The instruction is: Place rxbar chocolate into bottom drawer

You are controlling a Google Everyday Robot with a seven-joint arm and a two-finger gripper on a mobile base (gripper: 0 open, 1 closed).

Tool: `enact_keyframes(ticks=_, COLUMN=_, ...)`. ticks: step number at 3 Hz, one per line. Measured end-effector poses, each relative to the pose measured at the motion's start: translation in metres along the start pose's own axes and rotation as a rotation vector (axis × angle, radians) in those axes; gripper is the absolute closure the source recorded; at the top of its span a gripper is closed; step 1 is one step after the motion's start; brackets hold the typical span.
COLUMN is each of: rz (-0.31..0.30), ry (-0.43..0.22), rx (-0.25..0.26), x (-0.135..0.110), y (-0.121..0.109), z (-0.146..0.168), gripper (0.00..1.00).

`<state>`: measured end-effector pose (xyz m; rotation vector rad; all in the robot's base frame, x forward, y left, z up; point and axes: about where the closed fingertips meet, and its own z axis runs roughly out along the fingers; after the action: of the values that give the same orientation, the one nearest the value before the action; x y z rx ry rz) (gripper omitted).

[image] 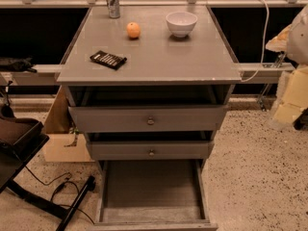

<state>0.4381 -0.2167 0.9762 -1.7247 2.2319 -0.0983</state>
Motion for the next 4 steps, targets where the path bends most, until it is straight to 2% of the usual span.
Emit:
enact_keyframes(ticks=2, rz=-0.001, ry=-0.023, rx=0.006, x=-0.003, y=-0.002, z=-0.001, gripper=0.0)
enact_keyframes(ticks=3, rz=-0.004, ry=-0.131, rx=-0.04, x=-0.04, y=-0.02, z=0.018, gripper=0.0)
enact_keyframes(ticks=4, rz=0.037, ry=-0.269, rx=-0.112, x=-0.1, y=-0.037, z=0.054, gripper=0.0)
